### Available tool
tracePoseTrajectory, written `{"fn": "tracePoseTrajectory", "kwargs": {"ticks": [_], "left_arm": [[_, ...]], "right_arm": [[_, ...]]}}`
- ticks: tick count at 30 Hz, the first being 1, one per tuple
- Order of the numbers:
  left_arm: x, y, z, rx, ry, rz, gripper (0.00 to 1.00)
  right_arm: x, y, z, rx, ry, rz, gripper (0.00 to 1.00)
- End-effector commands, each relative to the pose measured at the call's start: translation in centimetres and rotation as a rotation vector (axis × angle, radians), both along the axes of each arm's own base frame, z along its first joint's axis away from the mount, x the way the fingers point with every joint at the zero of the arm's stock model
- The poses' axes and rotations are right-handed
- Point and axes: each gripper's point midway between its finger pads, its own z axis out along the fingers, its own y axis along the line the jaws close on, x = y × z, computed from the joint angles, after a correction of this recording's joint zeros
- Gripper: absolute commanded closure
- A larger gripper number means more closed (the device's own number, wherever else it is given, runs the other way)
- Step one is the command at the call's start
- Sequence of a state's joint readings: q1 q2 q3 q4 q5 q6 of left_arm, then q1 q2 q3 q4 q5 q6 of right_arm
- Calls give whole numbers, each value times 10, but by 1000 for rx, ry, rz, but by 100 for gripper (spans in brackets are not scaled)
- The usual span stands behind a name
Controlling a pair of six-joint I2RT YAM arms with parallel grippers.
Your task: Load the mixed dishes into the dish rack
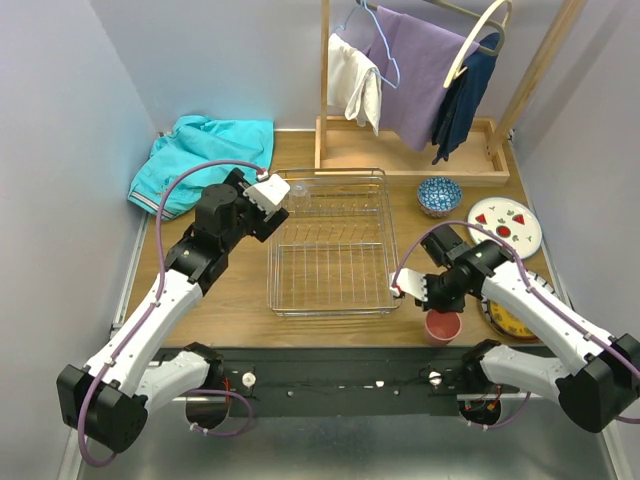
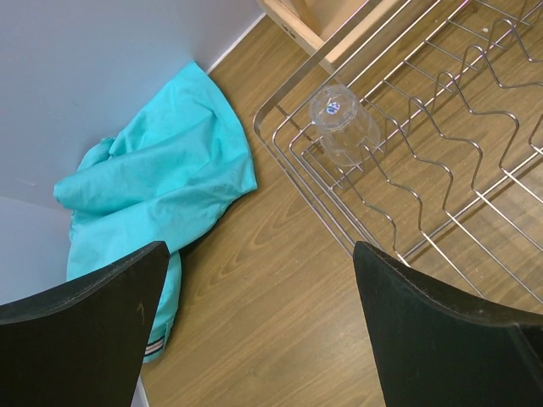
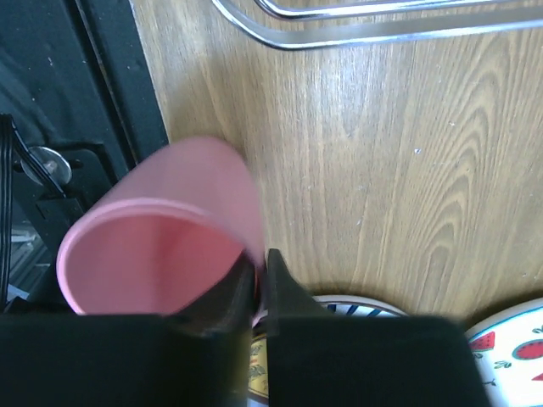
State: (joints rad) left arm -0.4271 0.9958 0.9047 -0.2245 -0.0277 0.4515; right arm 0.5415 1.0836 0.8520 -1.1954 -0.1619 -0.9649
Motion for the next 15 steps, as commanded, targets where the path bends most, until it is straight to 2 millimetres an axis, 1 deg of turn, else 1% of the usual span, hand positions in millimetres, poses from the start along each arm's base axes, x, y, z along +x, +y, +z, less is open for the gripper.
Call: {"fn": "tracePoseTrajectory", "kwargs": {"ticks": [1,2,3,4,5,6,7,8,9,10,11,12,13,14,15], "left_arm": [[0,-9,7,-36,-5,-41,1],[0,-13,9,-45,-3,-56,1],[0,-15,15,-63,-7,-63,1],[-1,-18,17,-112,14,-53,1],[-2,-24,17,-148,37,-62,1],[-2,-28,24,-189,47,-63,1],[-6,-34,19,-265,119,-49,1],[-5,-42,10,-302,187,-49,1],[-8,-55,20,-358,229,-94,1],[-14,-64,14,-416,323,-95,1],[-11,-75,1,-455,414,-91,1],[-14,-88,12,-507,460,-146,1],[-14,-95,13,-570,529,-135,1],[-9,-100,-1,-597,619,-115,1],[-6,-106,8,-655,654,-136,1]], "right_arm": [[16,-9,27,-48,-86,76,99],[13,-16,35,-76,-84,82,99],[15,-18,45,-79,-101,87,99],[18,-19,54,-80,-121,95,99],[25,-15,75,-61,-166,90,99],[30,-13,85,-52,-193,72,99],[36,-11,93,-45,-218,56,99],[51,-7,113,-38,-275,52,99],[58,-4,123,-28,-305,51,99],[69,3,137,10,-351,7,99],[92,18,154,73,-440,-33,99],[107,27,181,140,-529,-69,99],[118,35,195,198,-585,-115,99],[139,52,222,311,-698,-129,99],[144,57,231,365,-756,-140,99]]}}
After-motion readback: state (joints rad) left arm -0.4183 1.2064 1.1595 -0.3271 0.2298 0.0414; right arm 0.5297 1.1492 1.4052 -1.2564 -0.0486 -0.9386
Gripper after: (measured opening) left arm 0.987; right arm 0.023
